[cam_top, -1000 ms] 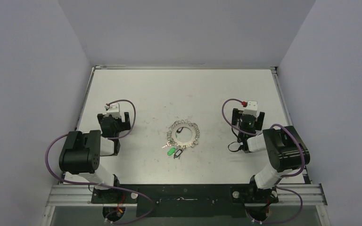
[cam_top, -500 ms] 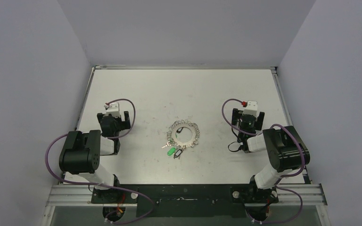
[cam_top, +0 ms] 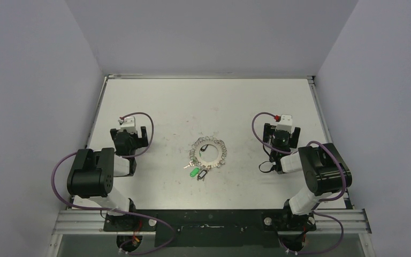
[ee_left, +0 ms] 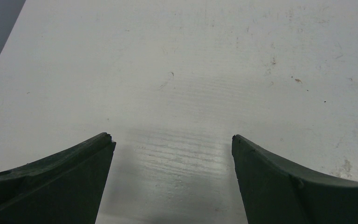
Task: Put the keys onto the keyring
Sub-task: Reset both arms
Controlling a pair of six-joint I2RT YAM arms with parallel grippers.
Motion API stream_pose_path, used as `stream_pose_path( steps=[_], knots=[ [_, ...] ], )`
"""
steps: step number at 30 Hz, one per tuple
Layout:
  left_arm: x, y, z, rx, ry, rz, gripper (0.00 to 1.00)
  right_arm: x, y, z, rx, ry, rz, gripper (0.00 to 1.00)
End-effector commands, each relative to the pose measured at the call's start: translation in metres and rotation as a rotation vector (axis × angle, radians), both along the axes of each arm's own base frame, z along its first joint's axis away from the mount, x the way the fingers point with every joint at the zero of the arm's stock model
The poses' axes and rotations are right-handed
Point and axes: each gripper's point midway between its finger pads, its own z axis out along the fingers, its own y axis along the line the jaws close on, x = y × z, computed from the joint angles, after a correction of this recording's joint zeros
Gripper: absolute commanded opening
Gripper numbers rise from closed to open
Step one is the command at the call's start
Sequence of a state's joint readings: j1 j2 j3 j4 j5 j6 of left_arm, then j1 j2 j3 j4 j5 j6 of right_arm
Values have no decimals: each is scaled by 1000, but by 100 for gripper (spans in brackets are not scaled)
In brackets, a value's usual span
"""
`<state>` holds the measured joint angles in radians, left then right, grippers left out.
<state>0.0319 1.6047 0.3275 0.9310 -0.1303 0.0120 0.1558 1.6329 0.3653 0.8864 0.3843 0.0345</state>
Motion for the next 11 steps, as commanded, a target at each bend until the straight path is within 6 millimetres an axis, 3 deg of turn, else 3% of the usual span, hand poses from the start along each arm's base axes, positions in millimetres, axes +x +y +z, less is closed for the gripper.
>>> stream_pose_path(
  steps=[1, 11],
  knots=[
    [14, 2, 16, -4, -59, 8, 97, 14, 1, 20, 18, -75, 3, 100],
    [14, 2, 16, -4, -59, 5, 97, 14, 1, 20, 17, -75, 3, 100]
  ],
)
